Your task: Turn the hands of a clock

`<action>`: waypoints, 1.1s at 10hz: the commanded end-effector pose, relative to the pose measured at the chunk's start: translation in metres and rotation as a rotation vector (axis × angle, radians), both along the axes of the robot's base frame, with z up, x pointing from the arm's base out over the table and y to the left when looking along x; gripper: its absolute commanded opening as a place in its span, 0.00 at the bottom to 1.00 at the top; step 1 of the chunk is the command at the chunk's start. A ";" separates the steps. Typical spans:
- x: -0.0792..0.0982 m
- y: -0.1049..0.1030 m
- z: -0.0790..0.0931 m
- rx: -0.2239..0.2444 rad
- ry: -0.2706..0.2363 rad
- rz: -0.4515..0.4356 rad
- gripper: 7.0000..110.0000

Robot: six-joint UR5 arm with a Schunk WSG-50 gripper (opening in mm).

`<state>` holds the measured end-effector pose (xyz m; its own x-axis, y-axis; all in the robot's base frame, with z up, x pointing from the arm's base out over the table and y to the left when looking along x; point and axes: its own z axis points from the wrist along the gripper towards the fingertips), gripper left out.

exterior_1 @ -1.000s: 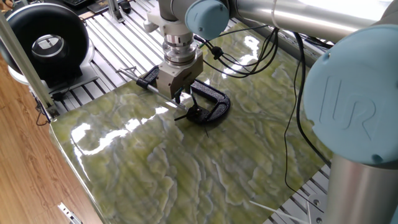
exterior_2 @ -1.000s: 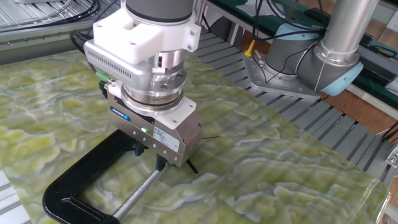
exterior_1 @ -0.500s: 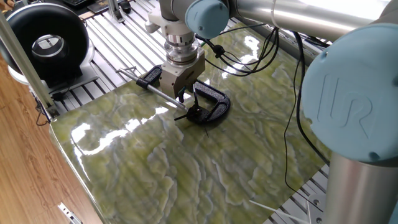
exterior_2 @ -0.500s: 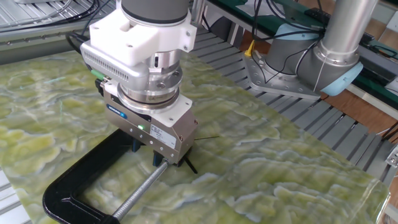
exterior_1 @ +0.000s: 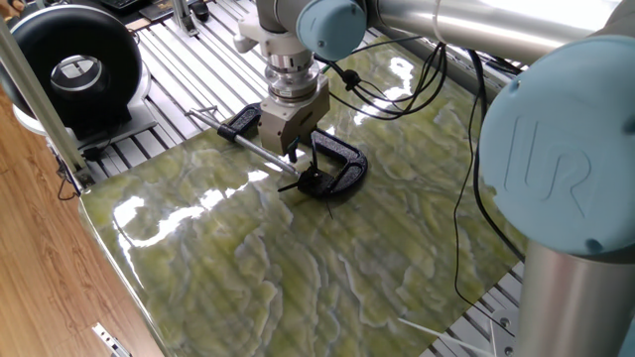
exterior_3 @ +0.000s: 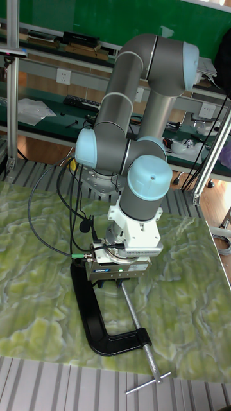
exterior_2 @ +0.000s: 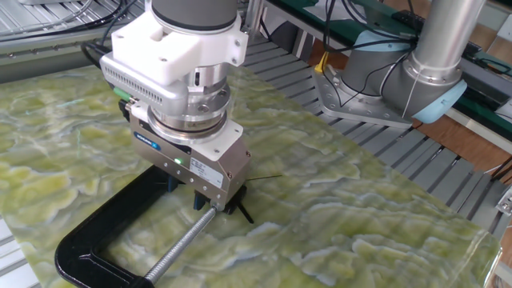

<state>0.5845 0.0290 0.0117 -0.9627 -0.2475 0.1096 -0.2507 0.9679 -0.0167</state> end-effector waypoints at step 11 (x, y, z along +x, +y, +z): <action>-0.017 -0.013 -0.002 -0.022 0.060 0.005 0.36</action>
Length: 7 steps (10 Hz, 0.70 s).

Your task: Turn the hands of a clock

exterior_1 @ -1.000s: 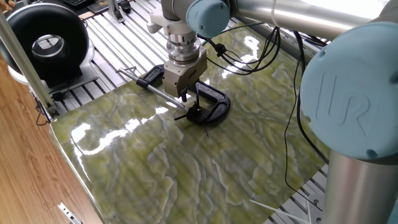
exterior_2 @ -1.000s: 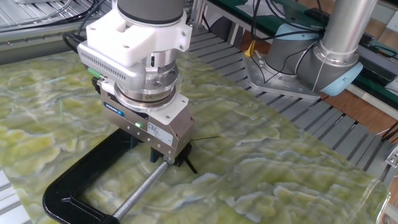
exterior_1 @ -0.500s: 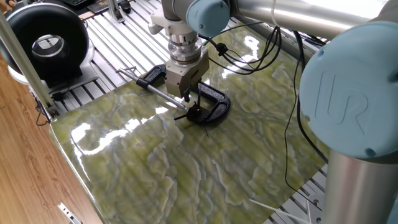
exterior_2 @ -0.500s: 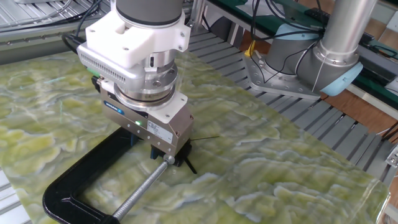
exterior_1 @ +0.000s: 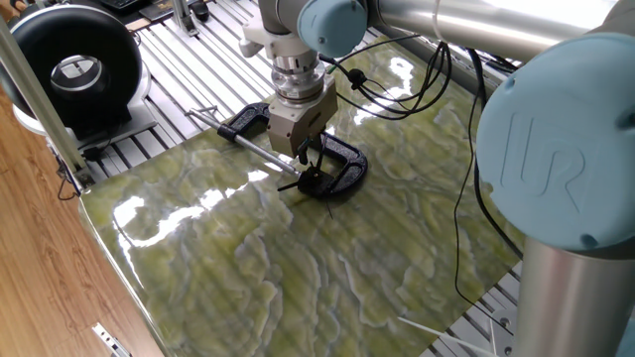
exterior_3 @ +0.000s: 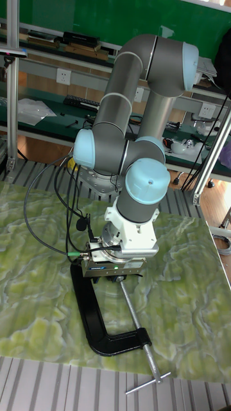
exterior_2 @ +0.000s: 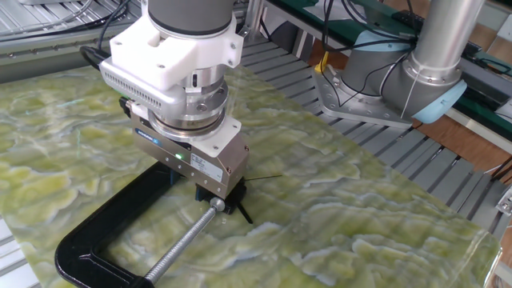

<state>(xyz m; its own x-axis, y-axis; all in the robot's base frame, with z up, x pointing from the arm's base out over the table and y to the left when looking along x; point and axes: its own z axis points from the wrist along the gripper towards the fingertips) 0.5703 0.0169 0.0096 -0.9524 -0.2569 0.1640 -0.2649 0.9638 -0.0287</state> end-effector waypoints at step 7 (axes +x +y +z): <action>-0.007 -0.004 0.001 -0.007 0.027 -0.007 0.36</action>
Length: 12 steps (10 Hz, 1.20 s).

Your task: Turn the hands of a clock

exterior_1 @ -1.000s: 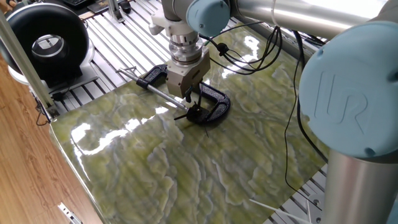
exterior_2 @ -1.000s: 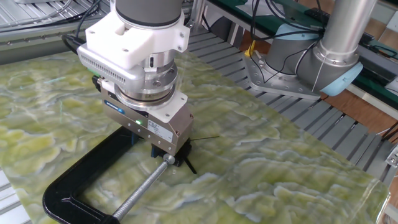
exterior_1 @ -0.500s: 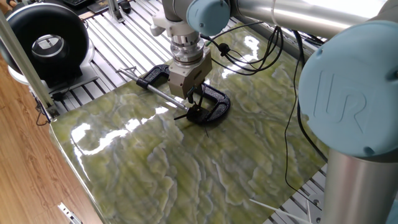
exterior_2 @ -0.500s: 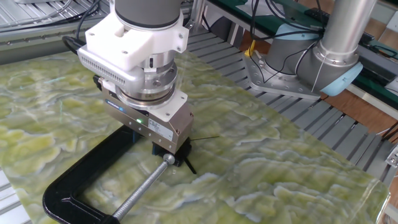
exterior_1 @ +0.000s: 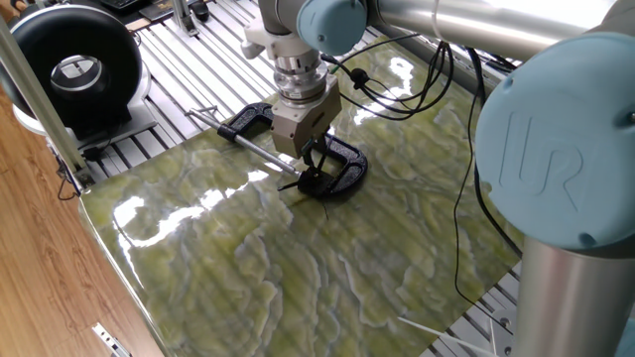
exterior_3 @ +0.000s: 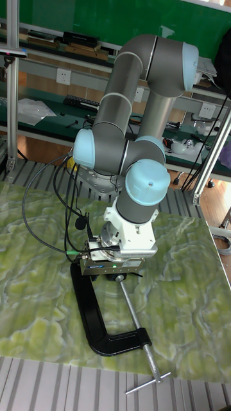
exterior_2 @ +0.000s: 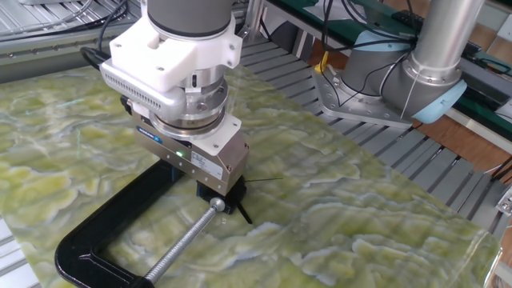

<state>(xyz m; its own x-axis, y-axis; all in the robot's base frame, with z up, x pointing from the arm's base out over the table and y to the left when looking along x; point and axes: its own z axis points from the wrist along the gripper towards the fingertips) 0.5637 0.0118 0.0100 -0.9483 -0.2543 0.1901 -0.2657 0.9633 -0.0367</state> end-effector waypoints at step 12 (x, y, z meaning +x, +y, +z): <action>-0.008 -0.005 0.002 0.015 0.032 -0.004 0.36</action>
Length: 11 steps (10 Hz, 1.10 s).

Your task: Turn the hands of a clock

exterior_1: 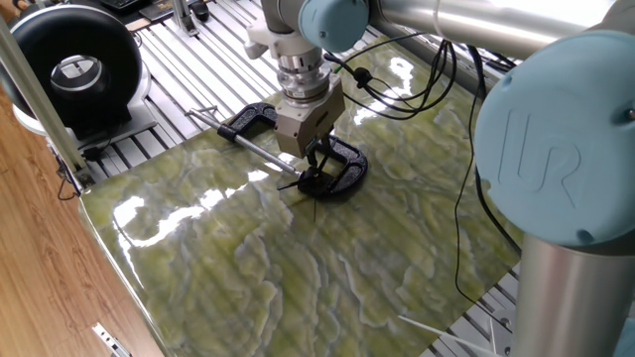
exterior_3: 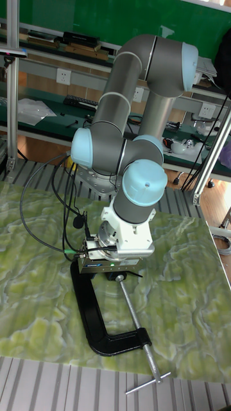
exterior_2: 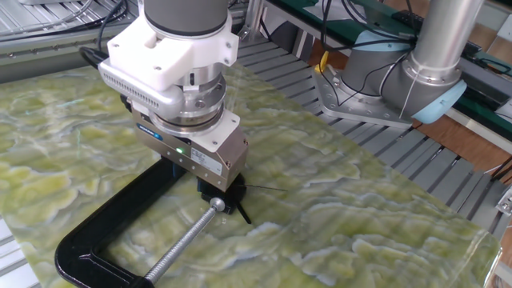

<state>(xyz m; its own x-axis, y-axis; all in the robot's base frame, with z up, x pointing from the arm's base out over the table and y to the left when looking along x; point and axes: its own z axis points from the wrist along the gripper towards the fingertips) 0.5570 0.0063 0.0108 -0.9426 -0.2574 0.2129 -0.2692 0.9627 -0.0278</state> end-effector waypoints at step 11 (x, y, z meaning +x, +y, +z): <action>-0.008 -0.008 0.000 -0.005 0.024 -0.007 0.36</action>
<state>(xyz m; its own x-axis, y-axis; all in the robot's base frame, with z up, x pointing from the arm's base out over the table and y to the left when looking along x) 0.5492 -0.0025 0.0104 -0.9368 -0.2552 0.2392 -0.2706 0.9621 -0.0335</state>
